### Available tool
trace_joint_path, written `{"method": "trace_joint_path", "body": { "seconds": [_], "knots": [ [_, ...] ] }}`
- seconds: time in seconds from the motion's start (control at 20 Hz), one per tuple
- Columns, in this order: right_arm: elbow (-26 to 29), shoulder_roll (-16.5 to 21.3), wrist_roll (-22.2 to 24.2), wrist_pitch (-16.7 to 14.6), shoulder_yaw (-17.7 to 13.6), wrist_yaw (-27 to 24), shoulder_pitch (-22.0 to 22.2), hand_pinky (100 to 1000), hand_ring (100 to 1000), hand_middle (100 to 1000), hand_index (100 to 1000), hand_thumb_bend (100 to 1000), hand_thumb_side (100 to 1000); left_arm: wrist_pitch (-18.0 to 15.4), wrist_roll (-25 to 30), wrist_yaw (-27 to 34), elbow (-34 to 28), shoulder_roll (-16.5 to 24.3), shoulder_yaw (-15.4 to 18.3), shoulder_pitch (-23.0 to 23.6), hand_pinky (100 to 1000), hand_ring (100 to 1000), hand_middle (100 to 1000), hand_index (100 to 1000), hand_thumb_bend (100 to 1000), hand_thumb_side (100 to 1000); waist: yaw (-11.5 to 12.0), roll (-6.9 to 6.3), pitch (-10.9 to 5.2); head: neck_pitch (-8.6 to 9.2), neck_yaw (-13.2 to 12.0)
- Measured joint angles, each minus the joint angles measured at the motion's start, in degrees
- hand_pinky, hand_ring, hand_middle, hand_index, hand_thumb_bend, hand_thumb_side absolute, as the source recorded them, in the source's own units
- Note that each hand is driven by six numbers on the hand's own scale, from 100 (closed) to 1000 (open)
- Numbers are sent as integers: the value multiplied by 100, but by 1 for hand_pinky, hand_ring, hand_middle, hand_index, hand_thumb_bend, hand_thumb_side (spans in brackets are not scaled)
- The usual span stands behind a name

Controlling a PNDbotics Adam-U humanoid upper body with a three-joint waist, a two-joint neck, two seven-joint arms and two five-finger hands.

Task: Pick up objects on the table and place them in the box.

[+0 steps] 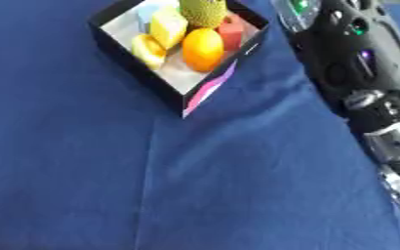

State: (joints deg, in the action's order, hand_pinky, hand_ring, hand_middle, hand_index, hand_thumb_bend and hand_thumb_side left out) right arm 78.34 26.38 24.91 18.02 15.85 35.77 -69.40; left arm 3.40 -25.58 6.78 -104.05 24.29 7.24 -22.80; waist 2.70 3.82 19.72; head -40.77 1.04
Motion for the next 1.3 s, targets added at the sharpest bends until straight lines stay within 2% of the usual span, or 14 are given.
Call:
{"method": "trace_joint_path", "body": {
  "seconds": [0.05, 0.1, 0.15, 0.25, 0.4, 0.55, 0.6, 0.7, 0.8, 0.85, 0.9, 1.25, 1.3],
  "knots": [
    [378, 168, -292, 194, -95, -337, 204, 961, 822, 776, 873, 100, 111, 2, -9, -3, 0, 2, 3, 16, 663, 739, 694, 747, 100, 580, -25, 5, 0, 0, -39],
    [782, 326, -639, 381, -205, -739, 447, 968, 819, 776, 869, 100, 346, 4, -19, -4, 0, 5, 11, 27, 663, 739, 696, 749, 100, 579, -49, 5, 0, 0, -79],
    [1144, 458, -991, 534, -311, -1152, 696, 974, 823, 782, 874, 100, 428, 4, -33, -6, 0, 7, 24, 43, 663, 739, 697, 750, 100, 579, -72, 5, 0, 0, -114],
    [1780, 651, -1697, 715, -495, -1981, 1186, 986, 830, 792, 875, 100, 496, -4, -52, -10, 1, 10, 37, 62, 663, 739, 702, 755, 100, 578, -98, 5, 0, 1, -170],
    [2503, 738, -2710, 612, -764, -3079, 1965, 991, 826, 794, 869, 100, 480, -22, -87, -15, 1, 11, 63, 77, 664, 741, 708, 759, 100, 579, -135, 3, 0, 3, -211],
    [2962, 731, -3519, 239, -973, -3821, 2682, 986, 814, 780, 855, 100, 382, -37, -124, -16, 1, 11, 72, 104, 664, 743, 714, 764, 100, 580, -159, 3, 0, 8, -241],
    [3061, 716, -3709, 106, -1024, -3959, 2888, 986, 812, 778, 852, 100, 361, -45, -134, -16, 0, 11, 73, 105, 664, 743, 715, 765, 100, 581, -162, 2, 0, 11, -248],
    [3204, 654, -4002, -137, -1106, -4081, 3241, 988, 814, 776, 844, 100, 382, -61, -151, -15, 0, 11, 77, 106, 664, 745, 722, 770, 100, 582, -175, 1, 0, 14, -255],
    [3268, 551, -4229, -336, -1170, -4093, 3519, 991, 819, 781, 841, 100, 439, -83, -173, -8, 0, 11, 89, 107, 664, 749, 730, 774, 100, 583, -190, -12, 0, 29, -267],
    [3272, 491, -4327, -420, -1193, -4090, 3637, 994, 821, 784, 839, 100, 525, -94, -184, -2, 0, 11, 102, 107, 665, 750, 733, 776, 100, 584, -190, -23, 0, 46, -269],
    [3271, 430, -4410, -492, -1202, -4080, 3739, 994, 821, 783, 838, 100, 550, -107, -197, 3, 0, 11, 104, 107, 665, 751, 734, 777, 100, 584, -191, -36, 0, 61, -270],
    [3050, 71, -4730, -853, -1232, -3955, 4110, 991, 815, 776, 840, 100, 572, -196, -244, 37, -5, 7, 105, 107, 666, 750, 739, 781, 100, 595, -193, -116, 0, 179, -246],
    [3024, 28, -4752, -901, -1234, -3928, 4138, 989, 812, 772, 841, 100, 550, -212, -251, 46, -8, 7, 105, 107, 666, 751, 740, 783, 100, 598, -192, -127, 0, 216, -245]
  ]
}}
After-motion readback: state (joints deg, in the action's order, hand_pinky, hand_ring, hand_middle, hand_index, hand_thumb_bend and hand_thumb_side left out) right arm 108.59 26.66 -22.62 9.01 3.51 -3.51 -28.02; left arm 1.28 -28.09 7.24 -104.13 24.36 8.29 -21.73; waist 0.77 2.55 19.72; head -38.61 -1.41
